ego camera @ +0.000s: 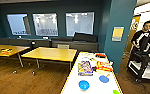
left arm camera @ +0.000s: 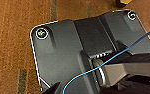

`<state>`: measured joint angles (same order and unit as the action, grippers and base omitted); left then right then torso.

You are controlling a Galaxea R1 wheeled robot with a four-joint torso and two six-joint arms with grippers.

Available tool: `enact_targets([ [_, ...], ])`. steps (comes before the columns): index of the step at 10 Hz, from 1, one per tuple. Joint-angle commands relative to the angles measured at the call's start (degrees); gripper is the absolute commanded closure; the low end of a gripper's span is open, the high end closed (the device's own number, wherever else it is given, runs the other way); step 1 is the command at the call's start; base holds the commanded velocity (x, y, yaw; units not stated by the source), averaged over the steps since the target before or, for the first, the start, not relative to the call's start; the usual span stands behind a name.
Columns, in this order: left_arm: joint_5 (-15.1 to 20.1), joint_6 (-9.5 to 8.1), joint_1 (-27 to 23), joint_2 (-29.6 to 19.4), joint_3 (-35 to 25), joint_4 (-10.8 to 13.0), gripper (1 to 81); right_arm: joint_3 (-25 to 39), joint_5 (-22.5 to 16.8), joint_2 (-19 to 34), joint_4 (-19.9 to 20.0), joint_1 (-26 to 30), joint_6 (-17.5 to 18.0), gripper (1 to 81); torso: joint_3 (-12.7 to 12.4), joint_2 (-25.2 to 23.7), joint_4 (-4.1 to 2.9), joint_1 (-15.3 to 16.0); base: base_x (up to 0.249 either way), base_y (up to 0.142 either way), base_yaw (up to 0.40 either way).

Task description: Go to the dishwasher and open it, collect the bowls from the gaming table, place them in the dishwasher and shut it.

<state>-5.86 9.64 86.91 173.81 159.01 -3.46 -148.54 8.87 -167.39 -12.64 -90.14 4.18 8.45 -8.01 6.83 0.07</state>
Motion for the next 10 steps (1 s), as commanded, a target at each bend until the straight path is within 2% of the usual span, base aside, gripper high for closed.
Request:
enact_targets([
  [1,2.8,0.03,-2.7,0.0,0.0,-0.2,1.0,19.6,1.7,14.2,1.7,1.7,5.4,1.0,0.0,0.0,0.0,0.0,0.0,0.0,0.0],
  [3,2.3,-0.06,-2.7,0.4,-0.1,-0.3,1.0,33.3,3.7,25.4,1.6,2.1,11.9,1.0,0.0,0.0,0.0,0.0,0.0,0.0,0.0],
  [4,2.3,-0.07,-2.7,0.6,-0.1,-0.2,1.0,39.2,4.7,30.8,1.3,2.7,13.2,1.0,0.0,0.0,0.0,0.0,0.0,0.0,0.0],
  [7,2.3,-0.15,-2.7,0.6,-0.1,-0.2,1.0,58.0,5.6,48.4,1.2,6.2,13.3,1.0,0.0,0.0,0.0,0.0,0.0,0.0,0.0],
  [10,2.3,-0.15,-2.7,0.8,-0.1,-0.2,1.0,69.2,5.6,60.6,1.0,11.7,13.2,1.0,0.0,0.0,0.0,0.0,0.0,0.0,0.0],
])
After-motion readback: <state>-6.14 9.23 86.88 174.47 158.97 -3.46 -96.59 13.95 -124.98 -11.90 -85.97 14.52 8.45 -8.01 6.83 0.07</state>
